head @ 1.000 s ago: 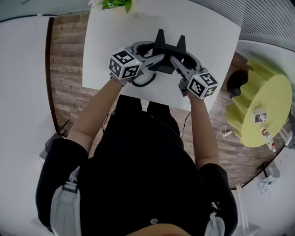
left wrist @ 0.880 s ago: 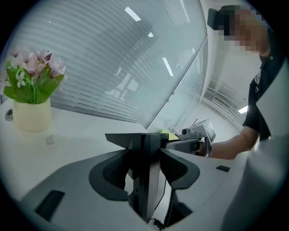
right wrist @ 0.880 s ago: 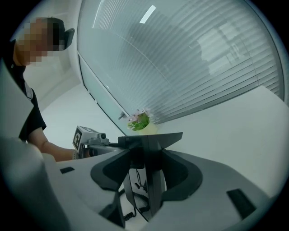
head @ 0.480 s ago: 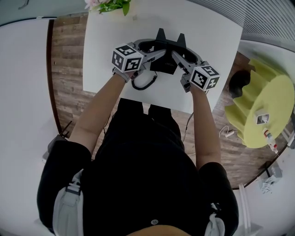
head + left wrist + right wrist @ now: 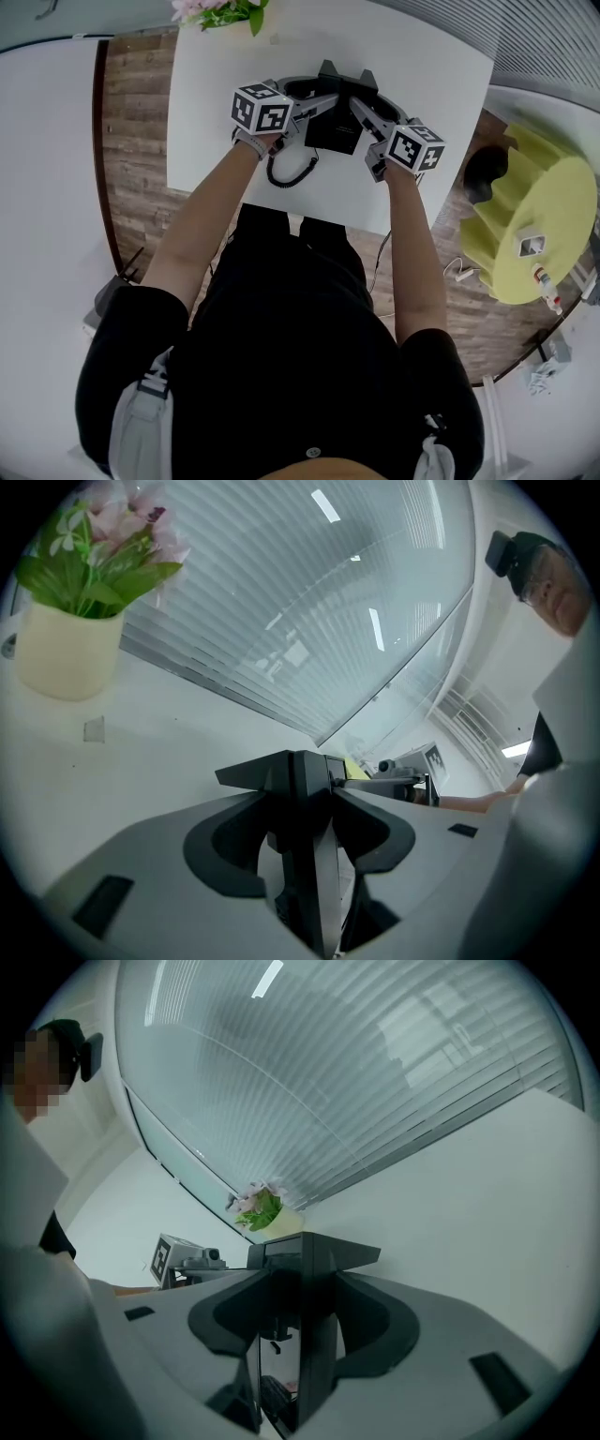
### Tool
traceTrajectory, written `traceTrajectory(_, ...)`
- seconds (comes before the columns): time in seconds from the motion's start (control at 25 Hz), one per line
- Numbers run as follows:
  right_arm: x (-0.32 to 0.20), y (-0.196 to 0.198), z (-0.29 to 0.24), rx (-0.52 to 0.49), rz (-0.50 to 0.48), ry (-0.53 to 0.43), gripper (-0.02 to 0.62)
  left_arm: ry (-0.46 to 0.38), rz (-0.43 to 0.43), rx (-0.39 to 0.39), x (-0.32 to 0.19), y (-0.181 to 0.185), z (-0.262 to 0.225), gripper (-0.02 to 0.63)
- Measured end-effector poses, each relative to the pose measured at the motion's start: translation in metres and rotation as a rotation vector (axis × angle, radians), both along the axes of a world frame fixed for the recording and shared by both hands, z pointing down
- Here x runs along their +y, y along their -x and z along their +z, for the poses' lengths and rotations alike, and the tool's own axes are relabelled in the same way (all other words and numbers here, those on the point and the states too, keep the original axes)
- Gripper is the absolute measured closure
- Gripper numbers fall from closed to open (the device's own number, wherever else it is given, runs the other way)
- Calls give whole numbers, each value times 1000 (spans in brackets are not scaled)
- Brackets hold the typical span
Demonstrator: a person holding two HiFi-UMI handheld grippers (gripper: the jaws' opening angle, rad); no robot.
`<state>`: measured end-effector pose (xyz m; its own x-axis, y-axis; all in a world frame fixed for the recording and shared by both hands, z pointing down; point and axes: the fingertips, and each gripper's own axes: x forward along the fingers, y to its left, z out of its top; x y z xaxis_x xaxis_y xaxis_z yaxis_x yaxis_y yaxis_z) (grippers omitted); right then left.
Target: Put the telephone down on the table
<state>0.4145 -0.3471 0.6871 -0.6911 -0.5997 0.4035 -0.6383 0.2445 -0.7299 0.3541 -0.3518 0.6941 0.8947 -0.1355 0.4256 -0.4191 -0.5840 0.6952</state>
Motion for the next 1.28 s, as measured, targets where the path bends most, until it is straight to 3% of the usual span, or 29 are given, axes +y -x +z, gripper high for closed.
traceTrajectory(0.48,-4,-1,9,-37,-10,13,368,50,-1,43,-4,-1,9,388)
traceTrajectory(0.64,-5,-1,8,20,-10,9,363,32,-27,12,-5,-2,8,380)
traceTrajectory(0.8,-3,-11,5,132,6,7,337,-63,-76,-106,-8,7,5,350)
traceTrajectory(0.92,-2,-19,-12,178,10,-33,339,-127,-132,-152,-17,22,-8,350)
traceTrajectory(1.12,6,-16,-60,256,-2,-187,339,-231,-169,-114,-14,31,-59,350)
traceTrajectory(1.28,19,0,-104,273,-18,-320,339,-365,-149,-103,3,31,-102,350)
